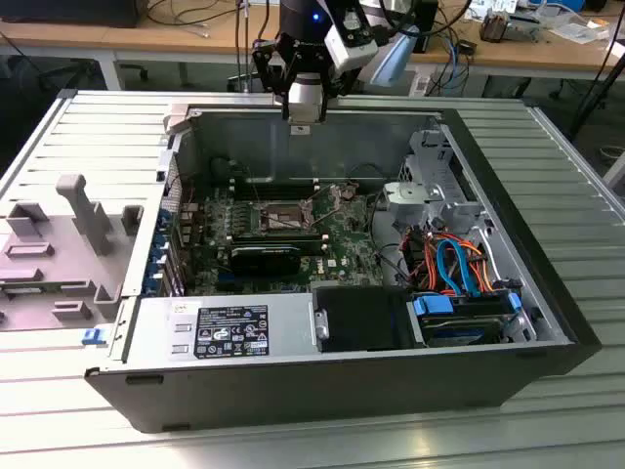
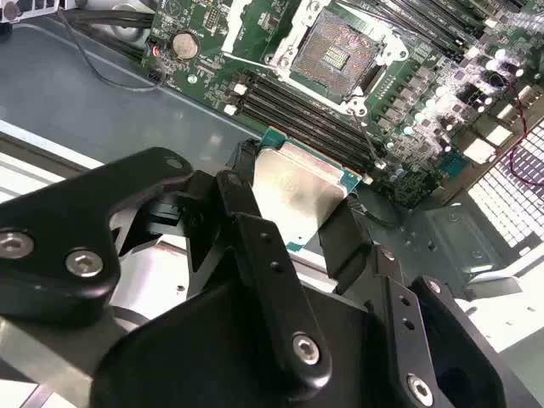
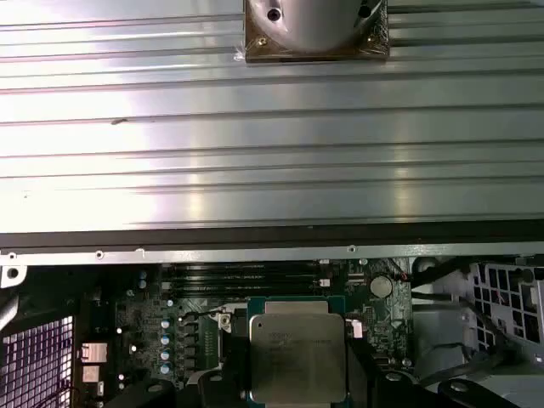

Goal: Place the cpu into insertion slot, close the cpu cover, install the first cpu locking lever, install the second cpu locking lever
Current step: 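Place the cpu into insertion slot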

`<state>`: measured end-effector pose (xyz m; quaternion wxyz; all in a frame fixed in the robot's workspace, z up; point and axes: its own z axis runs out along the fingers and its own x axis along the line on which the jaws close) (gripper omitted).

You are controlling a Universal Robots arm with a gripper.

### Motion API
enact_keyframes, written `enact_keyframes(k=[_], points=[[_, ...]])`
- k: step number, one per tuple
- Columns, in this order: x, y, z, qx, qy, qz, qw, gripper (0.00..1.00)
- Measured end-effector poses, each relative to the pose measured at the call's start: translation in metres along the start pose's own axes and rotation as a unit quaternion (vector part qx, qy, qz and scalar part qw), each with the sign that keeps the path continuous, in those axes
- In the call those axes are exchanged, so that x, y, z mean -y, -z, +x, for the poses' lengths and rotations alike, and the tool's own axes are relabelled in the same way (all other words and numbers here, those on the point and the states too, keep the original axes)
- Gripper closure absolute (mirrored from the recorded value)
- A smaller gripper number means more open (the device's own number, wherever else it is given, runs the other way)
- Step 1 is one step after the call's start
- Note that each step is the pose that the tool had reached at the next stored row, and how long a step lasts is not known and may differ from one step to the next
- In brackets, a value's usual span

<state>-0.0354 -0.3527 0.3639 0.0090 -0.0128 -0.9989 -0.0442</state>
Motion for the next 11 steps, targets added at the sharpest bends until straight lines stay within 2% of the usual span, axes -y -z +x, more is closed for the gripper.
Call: enact_keyframes(k=[11], points=[[0.0129,0.0000,0.0009,0.0001,0.000,-0.0001,1.0000,0.46]])
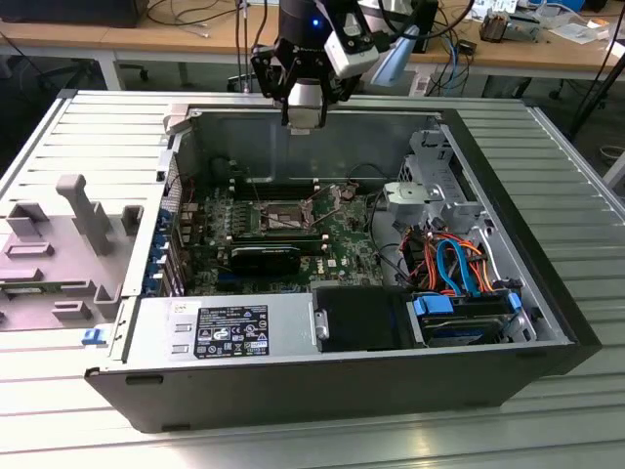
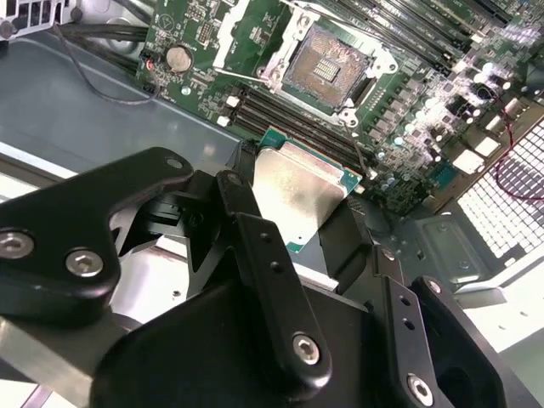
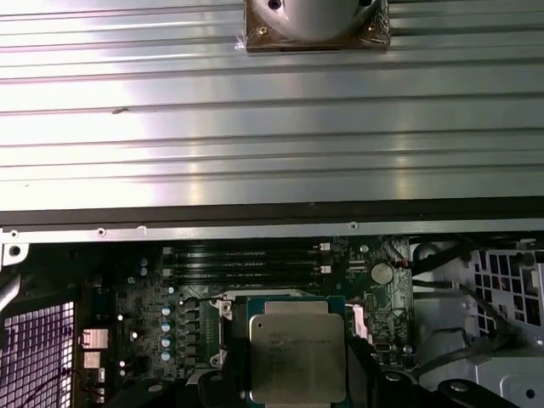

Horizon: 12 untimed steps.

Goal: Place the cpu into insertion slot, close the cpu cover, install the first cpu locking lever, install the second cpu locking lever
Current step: 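Place the cpu into insertion slot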

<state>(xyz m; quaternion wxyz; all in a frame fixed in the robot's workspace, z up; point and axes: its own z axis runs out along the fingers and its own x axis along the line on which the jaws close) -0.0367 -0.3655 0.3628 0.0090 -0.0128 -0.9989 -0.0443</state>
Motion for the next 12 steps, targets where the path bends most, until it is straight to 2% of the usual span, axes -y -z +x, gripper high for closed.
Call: enact_keyframes(k=[12], points=[[0.0033,-0.0012,-0.0001,0.0000,0.000,0.0001,1.0000,0.46]])
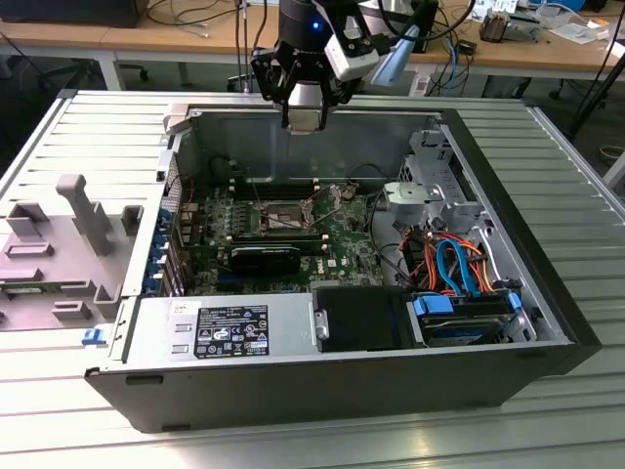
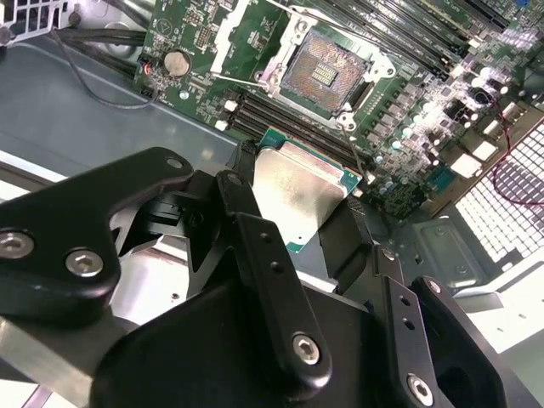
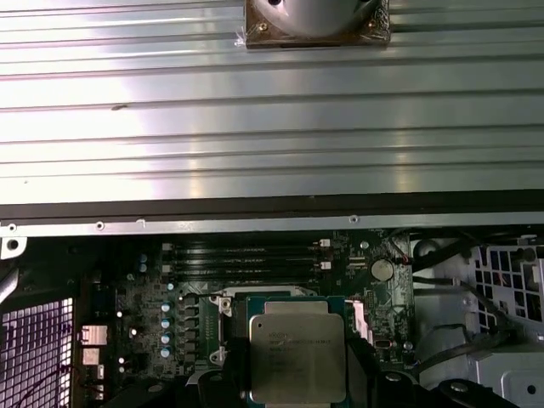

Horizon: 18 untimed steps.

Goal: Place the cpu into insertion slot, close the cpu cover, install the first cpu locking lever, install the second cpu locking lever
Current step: 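Place the cpu into insertion slot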

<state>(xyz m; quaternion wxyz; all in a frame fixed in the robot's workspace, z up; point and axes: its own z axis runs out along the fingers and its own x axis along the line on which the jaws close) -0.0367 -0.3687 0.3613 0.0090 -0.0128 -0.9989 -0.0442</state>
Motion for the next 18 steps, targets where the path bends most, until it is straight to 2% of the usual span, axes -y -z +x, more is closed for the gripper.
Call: enact_keyframes(k=[18], points=[[0.0020,-0.0035,-0.0001,0.0000,0.000,0.0000,1.0000,0.46]])
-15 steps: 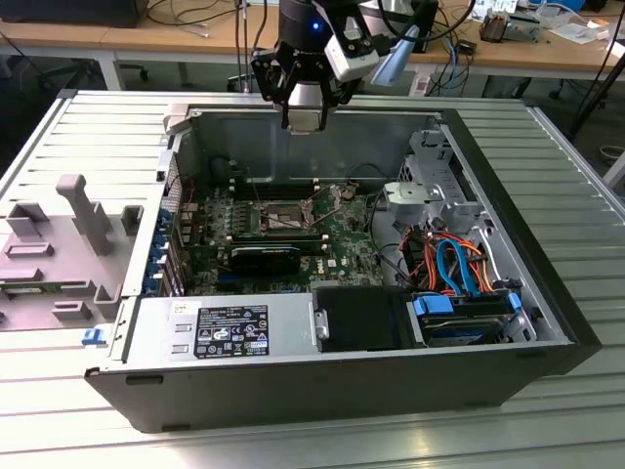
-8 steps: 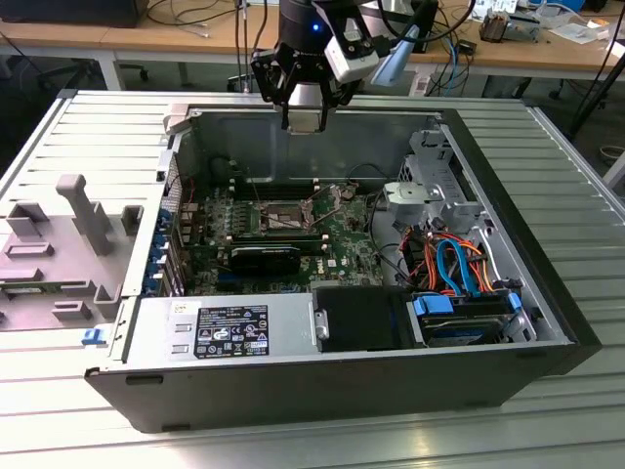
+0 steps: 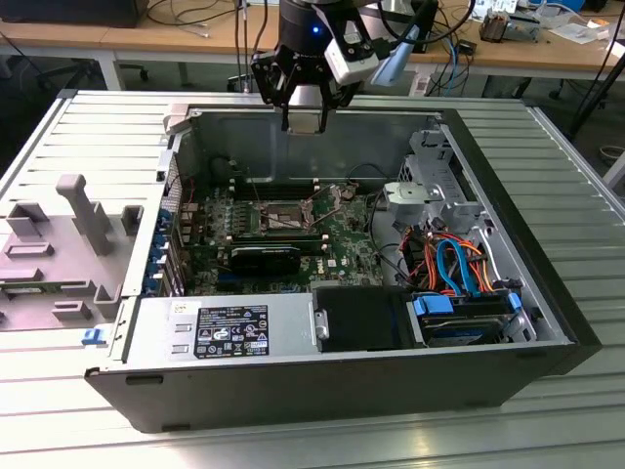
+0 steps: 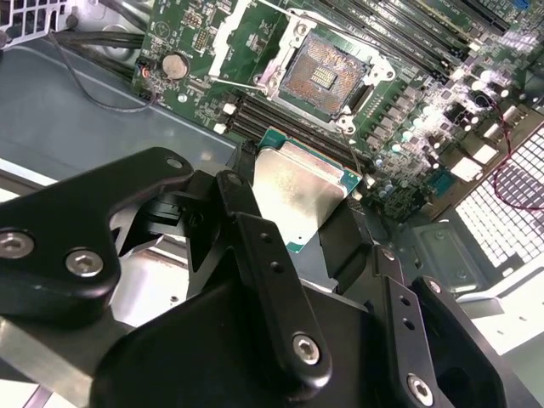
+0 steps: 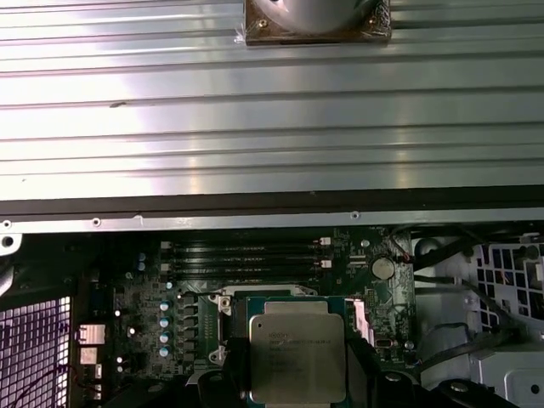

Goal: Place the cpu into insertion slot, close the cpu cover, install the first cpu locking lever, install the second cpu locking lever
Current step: 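Place the cpu into insertion slot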

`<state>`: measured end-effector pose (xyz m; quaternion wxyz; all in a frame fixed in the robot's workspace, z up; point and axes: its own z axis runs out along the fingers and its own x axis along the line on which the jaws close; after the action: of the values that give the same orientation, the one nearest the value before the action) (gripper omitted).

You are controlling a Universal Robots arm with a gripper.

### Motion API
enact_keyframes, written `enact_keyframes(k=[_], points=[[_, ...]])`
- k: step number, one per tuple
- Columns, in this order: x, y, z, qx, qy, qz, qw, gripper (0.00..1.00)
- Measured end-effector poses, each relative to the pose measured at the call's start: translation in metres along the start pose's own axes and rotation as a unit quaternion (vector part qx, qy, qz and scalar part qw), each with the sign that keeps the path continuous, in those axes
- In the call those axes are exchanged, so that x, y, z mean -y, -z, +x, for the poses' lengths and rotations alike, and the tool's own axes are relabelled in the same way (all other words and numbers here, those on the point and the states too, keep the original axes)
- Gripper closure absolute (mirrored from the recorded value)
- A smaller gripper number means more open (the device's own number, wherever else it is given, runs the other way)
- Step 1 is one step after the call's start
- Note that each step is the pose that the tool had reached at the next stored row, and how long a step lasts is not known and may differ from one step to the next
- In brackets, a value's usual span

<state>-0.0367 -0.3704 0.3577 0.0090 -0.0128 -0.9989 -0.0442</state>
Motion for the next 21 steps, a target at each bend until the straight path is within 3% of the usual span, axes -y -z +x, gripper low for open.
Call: enact_keyframes(k=[21], points=[[0.0020,-0.0033,-0.0001,0.0000,0.000,0.0000,1.0000,0.46]])
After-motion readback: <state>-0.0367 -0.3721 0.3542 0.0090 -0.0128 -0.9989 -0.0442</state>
